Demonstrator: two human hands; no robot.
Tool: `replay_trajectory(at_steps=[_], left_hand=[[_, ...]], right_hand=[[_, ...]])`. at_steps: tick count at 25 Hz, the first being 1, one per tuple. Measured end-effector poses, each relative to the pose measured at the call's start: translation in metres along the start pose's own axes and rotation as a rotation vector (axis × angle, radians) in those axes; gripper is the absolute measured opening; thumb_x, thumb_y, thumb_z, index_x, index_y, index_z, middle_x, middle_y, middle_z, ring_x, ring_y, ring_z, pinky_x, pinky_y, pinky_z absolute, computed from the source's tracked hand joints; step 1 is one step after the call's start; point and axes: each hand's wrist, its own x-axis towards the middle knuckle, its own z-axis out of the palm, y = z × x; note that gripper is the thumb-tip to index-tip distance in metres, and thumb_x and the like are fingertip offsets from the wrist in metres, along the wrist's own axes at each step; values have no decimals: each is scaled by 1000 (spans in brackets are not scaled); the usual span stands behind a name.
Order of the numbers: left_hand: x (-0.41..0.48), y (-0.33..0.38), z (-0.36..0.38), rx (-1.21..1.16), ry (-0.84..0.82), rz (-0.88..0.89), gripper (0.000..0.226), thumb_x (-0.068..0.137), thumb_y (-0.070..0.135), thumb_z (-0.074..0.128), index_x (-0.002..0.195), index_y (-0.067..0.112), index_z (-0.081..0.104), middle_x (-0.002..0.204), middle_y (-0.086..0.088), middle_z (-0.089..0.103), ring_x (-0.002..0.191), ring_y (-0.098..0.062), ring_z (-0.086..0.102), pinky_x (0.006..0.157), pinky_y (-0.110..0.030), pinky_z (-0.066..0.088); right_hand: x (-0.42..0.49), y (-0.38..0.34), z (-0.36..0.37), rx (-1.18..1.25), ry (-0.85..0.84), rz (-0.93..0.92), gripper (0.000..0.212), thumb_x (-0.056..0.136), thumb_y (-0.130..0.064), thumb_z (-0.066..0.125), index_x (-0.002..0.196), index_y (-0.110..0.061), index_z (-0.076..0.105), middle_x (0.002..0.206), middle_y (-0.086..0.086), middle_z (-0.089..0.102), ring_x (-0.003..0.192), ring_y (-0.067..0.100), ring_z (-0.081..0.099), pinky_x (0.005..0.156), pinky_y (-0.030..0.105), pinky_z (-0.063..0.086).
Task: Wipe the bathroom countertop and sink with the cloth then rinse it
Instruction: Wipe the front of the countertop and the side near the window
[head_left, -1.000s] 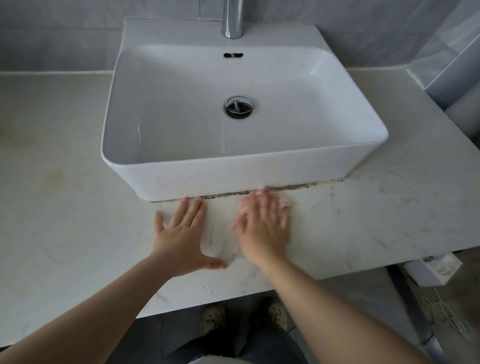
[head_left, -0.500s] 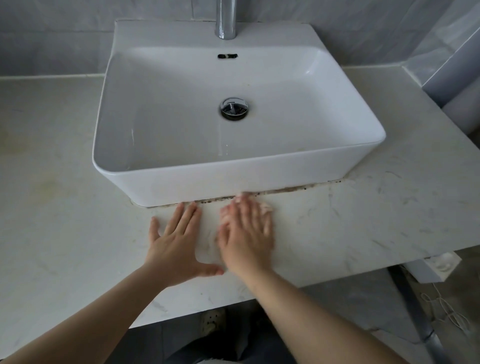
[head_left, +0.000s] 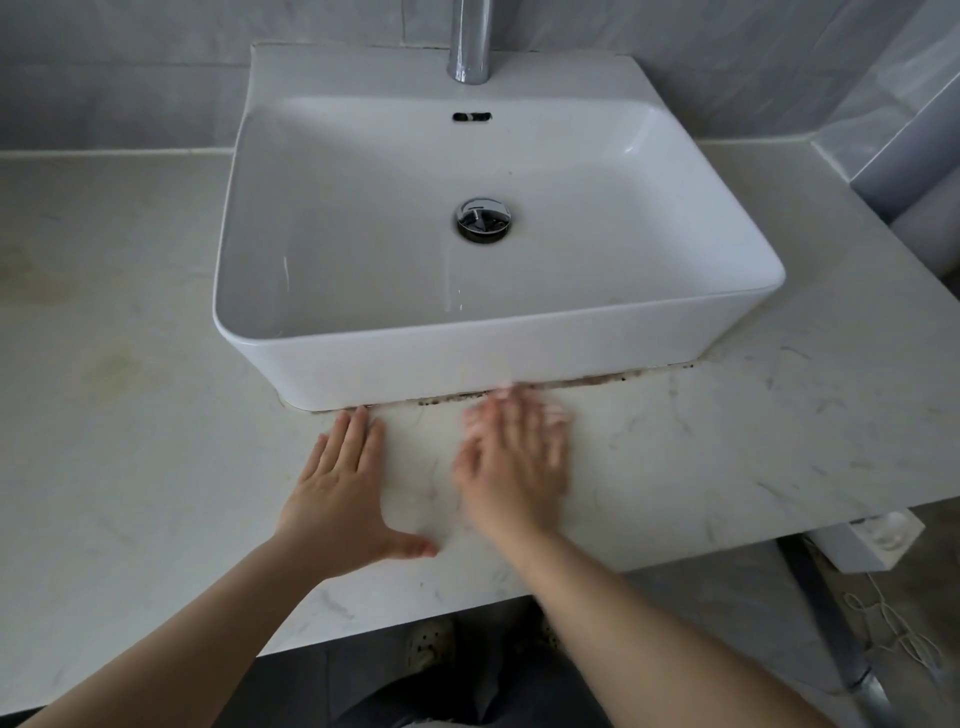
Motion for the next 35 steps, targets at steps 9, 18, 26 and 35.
replay_trajectory(at_steps=[9, 18, 26, 35], left_hand=[[-1, -4, 1, 51, -19, 6, 147, 38, 95, 34, 145, 10, -20, 152, -7, -29, 136, -22, -33, 115, -40, -13], [0, -4, -2, 62, -21, 11, 156, 23, 100, 12, 146, 9, -17, 153, -7, -26, 138, -21, -29, 115, -38, -11], [3, 10, -9, 131, -66, -41, 144, 49, 86, 54, 146, 6, -14, 154, -11, -23, 140, -26, -24, 117, -40, -4], [-1, 12, -9, 114, -62, -54, 144, 48, 85, 56, 147, 6, -13, 154, -10, -23, 140, -25, -25, 116, -40, -4]], right_hand=[[34, 107, -26, -5, -105, 479, 59, 95, -40, 24, 151, -24, 18, 161, 3, 6, 147, 23, 5, 118, 47, 1], [-4, 52, -11, -40, -128, -303, 60, 86, -46, 24, 136, -24, 48, 148, 0, 43, 137, 25, 38, 114, 49, 17], [-27, 69, -14, -35, -72, 48, 65, 86, -44, 20, 142, -19, 42, 155, 5, 30, 143, 25, 26, 114, 49, 10], [2, 207, -47, -63, -187, 352, 59, 93, -48, 17, 150, -33, 16, 161, -4, 3, 147, 20, 5, 116, 51, 4]])
